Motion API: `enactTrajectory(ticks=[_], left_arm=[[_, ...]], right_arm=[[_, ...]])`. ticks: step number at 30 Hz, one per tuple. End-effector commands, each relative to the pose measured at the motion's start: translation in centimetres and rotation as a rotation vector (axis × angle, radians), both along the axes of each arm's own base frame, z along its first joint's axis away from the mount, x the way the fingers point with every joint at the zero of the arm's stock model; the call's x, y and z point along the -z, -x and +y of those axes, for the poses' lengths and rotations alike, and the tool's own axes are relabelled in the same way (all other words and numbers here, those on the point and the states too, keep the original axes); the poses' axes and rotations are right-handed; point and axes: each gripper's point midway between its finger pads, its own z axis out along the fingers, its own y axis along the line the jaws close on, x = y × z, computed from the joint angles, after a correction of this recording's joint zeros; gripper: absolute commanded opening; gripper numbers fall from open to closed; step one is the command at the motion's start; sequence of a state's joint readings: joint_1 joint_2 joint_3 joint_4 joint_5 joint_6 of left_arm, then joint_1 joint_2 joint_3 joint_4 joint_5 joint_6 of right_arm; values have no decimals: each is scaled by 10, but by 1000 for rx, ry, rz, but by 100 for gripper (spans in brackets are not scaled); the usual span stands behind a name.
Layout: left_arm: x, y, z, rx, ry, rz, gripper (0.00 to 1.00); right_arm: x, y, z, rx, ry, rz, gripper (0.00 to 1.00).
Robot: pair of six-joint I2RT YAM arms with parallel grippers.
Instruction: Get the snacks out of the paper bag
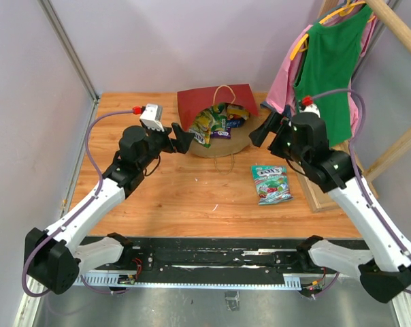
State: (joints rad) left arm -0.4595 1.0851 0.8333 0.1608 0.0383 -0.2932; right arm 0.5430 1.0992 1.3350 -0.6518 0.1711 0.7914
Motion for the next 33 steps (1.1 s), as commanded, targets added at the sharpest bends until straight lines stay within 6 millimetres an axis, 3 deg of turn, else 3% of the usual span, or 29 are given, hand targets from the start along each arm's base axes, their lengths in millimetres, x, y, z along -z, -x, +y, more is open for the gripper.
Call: enactTrajectory(ticks=[1,9,12,17,24,30,33], left_arm=[[-6,-4,2,-10,-5,9,100],[1,-2,4,-13,-22,23,100],[7,-1,2,-4,-24,37,100],[28,7,-20,131,-28,81,100],[62,15,-52,173,-133,122,100],[86,21,-81,216,-50,180,97],[89,21,-92,243,16,191,94]], right_arm=[[-18,7,6,-36,-105,-140,99],[-22,8,30,-168,-170,-205,99],[-11,7,29,-166,-151,-209,99],[33,-1,12,-183,72,-241,99],[103,-20,-19,-116,364,-69,99],[146,-28,-28,-87,420,-10,75],[180,-23,-43,-58,404,72,71]])
